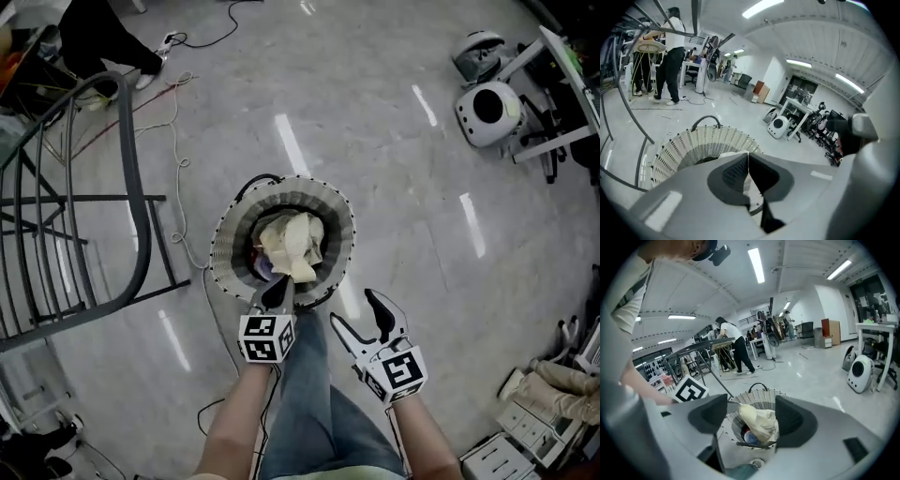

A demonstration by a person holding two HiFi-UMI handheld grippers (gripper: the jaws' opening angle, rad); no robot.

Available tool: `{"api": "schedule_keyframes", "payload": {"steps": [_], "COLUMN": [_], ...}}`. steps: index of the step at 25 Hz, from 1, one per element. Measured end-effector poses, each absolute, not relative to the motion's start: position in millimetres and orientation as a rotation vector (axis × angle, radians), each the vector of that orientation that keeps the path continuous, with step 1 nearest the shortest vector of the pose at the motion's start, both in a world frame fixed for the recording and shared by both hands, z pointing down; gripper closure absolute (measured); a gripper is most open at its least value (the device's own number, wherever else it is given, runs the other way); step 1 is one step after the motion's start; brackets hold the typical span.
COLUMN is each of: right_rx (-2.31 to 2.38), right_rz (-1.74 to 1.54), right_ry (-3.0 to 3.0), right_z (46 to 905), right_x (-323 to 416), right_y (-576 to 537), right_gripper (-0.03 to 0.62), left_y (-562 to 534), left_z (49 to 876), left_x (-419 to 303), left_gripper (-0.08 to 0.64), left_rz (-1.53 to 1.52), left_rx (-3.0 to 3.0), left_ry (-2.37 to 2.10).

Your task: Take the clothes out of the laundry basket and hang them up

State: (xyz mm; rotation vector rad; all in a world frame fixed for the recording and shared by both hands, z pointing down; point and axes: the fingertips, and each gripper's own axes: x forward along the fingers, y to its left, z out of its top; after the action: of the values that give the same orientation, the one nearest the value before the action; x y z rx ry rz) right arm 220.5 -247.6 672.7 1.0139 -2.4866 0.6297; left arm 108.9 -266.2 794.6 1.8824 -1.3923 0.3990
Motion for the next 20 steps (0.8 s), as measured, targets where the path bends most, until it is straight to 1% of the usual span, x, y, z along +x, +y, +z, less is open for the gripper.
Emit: {"api": "schedule_keyframes", "payload": {"steps": [4, 8, 14, 20], "right_rx": [0.981, 0.94, 0.866, 1.005], "right_rz": [0.555, 0.48, 0.311, 0.311], "right_ry": [-2.498, -2.504, -2.518, -2.527], "right_z": [640.9, 614.0, 578.7, 539.3], "right_x": [220.8, 219.2, 208.2, 223.3], "right_y": [-215.3, -180.0, -131.3, -103.0], "right_gripper": [0.281, 0.287, 0.302, 0.298], "left_y": [-245.7, -223.2, -170.4, -96.2], "left_z": [718.6, 643.8, 541.4, 470.8], "left_x": [118.9, 137.9, 180.6, 212.4], "left_gripper": [0.545, 0.544, 0.544, 0.543], "left_rz": [0.225, 0.12, 0.041, 0.03], "left_rx": [1.935, 2.036, 2.245, 2.375], "left_ry": [-1.439, -1.438, -1.337, -1.282]}}
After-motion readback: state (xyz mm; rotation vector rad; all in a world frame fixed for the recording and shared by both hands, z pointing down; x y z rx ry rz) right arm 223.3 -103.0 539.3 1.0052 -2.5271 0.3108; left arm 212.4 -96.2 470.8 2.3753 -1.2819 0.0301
